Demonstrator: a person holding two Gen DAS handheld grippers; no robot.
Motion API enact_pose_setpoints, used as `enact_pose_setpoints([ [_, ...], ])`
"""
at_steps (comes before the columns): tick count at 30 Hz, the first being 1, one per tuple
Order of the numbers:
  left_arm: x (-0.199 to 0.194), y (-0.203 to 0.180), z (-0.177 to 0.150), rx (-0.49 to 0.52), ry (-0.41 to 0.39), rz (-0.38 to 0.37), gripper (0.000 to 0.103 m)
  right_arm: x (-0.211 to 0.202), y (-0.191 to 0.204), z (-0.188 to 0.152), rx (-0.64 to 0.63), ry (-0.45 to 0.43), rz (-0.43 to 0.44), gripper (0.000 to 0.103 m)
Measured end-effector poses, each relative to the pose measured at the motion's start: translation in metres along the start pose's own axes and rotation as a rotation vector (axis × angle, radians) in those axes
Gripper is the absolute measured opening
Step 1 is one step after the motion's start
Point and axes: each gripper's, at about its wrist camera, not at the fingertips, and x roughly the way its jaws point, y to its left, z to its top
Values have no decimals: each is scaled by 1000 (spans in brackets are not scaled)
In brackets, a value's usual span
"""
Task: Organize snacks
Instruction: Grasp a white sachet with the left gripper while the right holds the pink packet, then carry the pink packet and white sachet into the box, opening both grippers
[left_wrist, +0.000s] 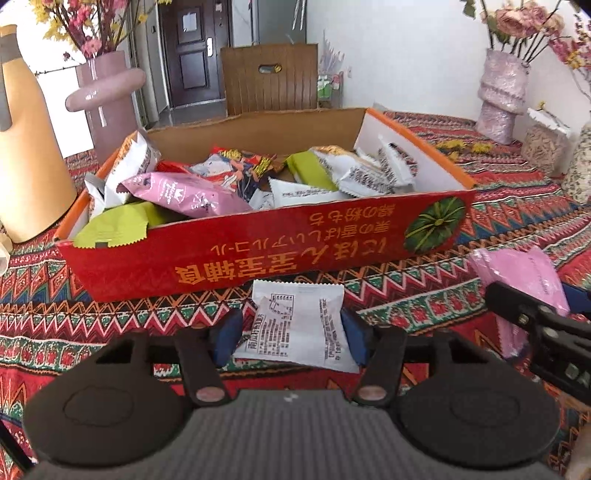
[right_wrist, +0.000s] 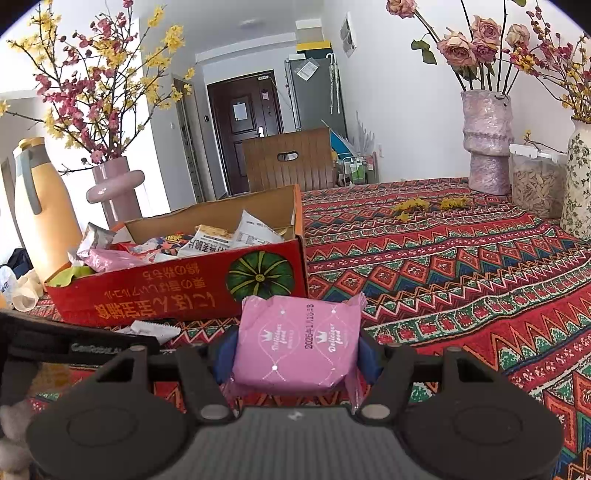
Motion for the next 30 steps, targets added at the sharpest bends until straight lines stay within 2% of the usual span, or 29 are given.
enact_pose_setpoints([
  [7,-26,2,-9,7,-62,-27,60,-1,0,0,1,-8,-4,63],
  [15,-65,11,-8,-19,-180,-79,60,-4,3,-1,-11,-25,-9,63],
  [22,-84,19,4,-46,-255,-77,60,-10,16,-1,-68,-52,-25,63],
  [30,-93,34,24,-85,-326,-41,60,-24,39,29,-100,-140,17,63],
])
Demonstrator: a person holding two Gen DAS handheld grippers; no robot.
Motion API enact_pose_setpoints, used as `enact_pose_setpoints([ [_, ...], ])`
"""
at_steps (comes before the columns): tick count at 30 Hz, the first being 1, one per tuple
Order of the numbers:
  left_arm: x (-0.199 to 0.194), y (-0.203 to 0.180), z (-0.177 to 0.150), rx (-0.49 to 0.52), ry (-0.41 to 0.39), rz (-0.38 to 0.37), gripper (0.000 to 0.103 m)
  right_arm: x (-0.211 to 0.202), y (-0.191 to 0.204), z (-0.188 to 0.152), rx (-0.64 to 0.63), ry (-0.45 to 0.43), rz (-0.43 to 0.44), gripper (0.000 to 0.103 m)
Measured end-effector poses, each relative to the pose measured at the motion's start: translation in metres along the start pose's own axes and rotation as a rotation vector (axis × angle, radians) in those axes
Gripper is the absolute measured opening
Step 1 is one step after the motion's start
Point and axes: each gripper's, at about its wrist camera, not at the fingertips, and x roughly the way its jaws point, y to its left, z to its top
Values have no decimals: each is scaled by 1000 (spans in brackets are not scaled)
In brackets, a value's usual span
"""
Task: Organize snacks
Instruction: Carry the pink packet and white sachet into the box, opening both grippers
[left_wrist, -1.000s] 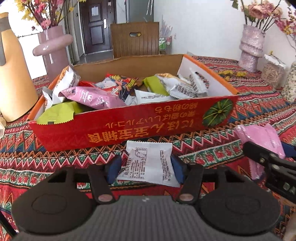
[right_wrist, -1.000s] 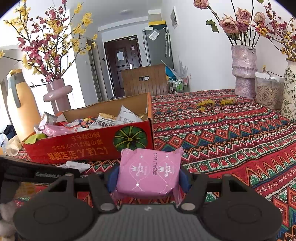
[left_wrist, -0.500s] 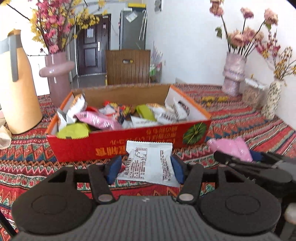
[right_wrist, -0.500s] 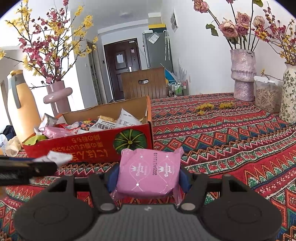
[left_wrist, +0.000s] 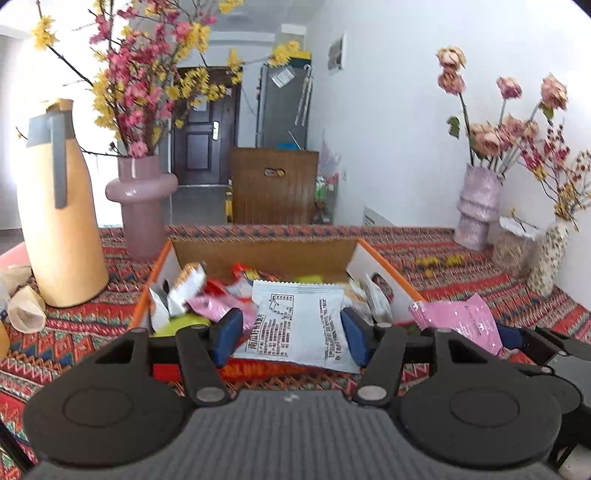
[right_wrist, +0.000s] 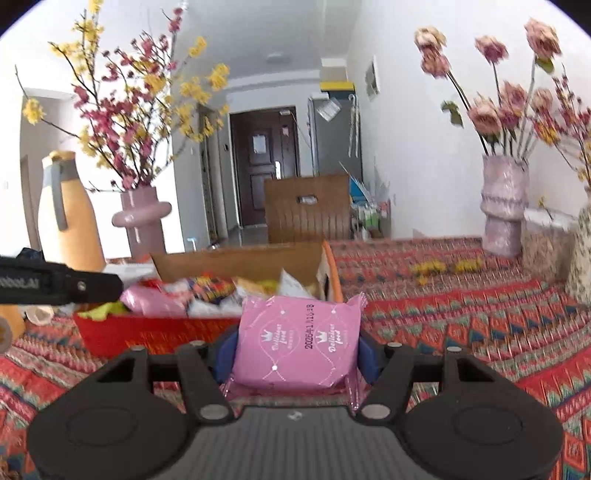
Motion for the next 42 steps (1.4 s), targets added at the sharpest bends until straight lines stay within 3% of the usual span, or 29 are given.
enact_pose_setpoints([
  [9,11,17,23,-25,-56,67,60,24,23,40,-51,-64,17,63],
  [20,53,32,35,-66,-71,142,60,65,39,63,-83,-72,28,63],
  [26,76,44,22,-89,-59,166,60,91,40,60,-47,-85,29,63],
  [39,83,53,16,-106,-48,160,60,115,35,45,-26,-4,26,64],
  [40,82,53,15,-107,-53,161,62,116,35,45,-25,2,26,64],
  [42,80,53,15,-115,-59,160,87,119,35,43,-27,19,29,66],
])
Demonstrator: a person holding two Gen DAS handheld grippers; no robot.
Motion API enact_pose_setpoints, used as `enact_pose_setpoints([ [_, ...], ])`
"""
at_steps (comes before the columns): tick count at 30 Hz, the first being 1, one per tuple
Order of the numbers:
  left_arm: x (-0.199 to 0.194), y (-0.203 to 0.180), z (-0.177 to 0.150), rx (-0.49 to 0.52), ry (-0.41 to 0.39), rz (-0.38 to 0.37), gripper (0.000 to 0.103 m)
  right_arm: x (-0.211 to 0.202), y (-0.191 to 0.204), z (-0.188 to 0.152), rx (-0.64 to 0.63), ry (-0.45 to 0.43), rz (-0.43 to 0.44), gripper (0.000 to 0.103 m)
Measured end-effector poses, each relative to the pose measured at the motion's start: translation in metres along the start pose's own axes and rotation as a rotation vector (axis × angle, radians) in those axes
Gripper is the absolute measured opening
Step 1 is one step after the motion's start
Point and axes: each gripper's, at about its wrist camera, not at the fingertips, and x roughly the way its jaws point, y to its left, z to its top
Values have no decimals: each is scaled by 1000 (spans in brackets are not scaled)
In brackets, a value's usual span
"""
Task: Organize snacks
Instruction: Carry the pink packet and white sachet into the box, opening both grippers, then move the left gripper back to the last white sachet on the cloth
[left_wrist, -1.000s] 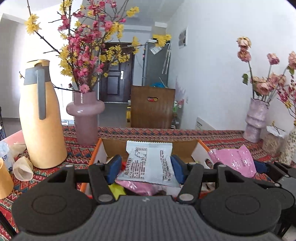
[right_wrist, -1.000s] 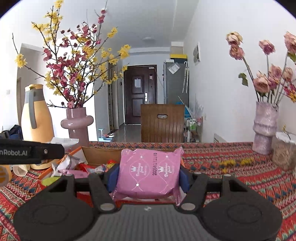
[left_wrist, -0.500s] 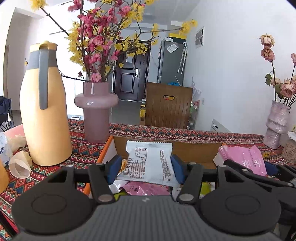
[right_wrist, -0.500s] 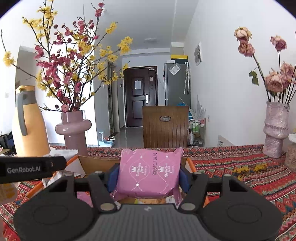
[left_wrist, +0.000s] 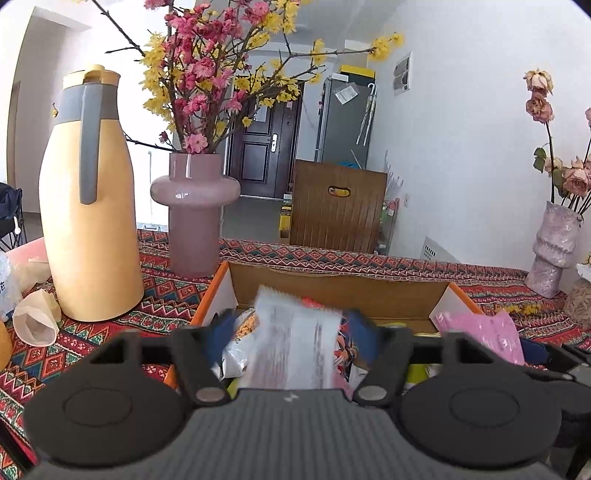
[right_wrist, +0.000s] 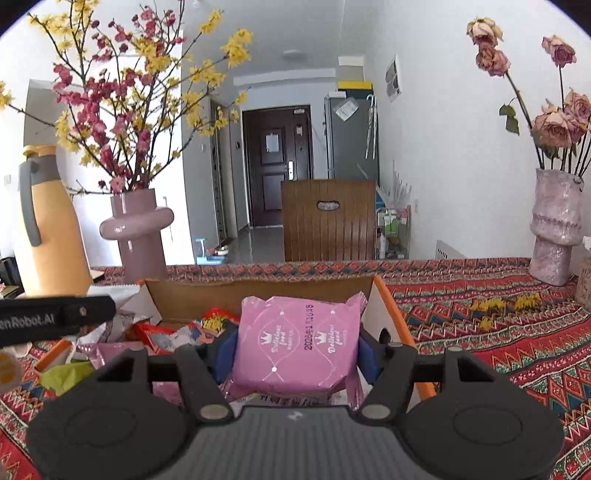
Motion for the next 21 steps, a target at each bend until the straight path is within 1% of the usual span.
enact_pose_setpoints([
  [2,-4,1,0,-6,-23,14,94,0,0,-1,2,7,-2,73],
  [4,-7,2,1,-16,-38,17,103,-4,-1,0,6,-8,-14,77],
  [5,-9,2,1,-19,-43,25,103,-5,-2,0,11,-13,-12,85],
  [6,-9,2,1,-17,-43,27,103,-7,-3,1,20,-20,-11,96],
  [8,-9,2,0,-19,-40,26,103,-11,-5,0,32,-31,-20,103],
  [16,-11,2,0,-17,-32,27,103,-12,-8,-1,57,-29,-34,103],
  [21,-33,2,8,-21,-80,-1,103,-18,-8,1,59,-36,-42,103],
])
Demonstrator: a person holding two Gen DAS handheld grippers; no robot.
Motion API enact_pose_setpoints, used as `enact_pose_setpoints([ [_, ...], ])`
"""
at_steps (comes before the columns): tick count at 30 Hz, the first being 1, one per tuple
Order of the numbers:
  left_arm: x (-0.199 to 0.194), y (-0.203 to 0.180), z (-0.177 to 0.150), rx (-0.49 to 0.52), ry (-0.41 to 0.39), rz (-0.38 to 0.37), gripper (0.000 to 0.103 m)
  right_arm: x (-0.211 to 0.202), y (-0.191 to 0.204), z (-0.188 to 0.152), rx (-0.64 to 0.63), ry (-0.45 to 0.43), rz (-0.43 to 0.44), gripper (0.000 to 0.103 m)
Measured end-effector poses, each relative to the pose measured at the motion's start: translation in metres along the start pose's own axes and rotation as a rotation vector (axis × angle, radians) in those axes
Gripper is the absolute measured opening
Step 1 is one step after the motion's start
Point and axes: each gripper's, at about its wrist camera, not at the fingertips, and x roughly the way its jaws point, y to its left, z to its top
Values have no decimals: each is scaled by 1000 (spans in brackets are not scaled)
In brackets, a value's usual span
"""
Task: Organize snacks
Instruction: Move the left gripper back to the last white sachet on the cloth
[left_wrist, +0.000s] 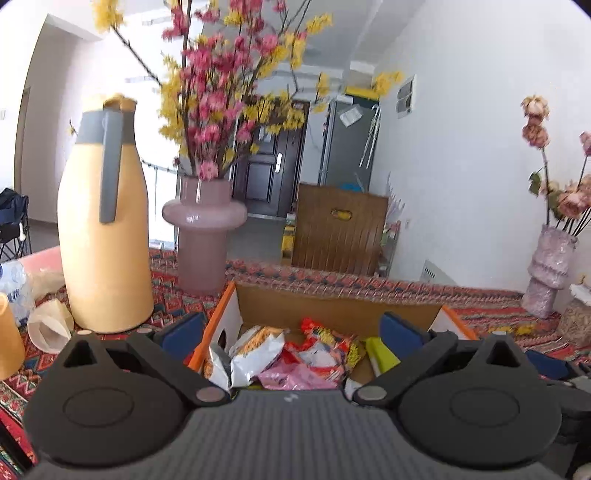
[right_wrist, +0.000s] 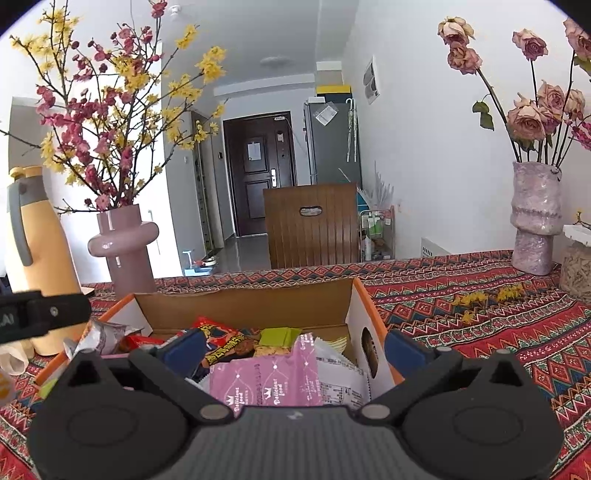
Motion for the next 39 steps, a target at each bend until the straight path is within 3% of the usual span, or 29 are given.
enact_pose_setpoints([
  [11,-65,4,-1,31,-17,-46,103,-64,5,5,-31,-40,59,103],
  [28,-128,41,-58,87,148,-25,103,-147,-9,-54,-18,126,70,103],
  [31,-122,42,-62,111,166,-12,103,-152,-10,-61,-19,148,69,103],
  [39,-32,35,-75,249,393,15,103,-150,-10,-65,-10,164,64,103],
])
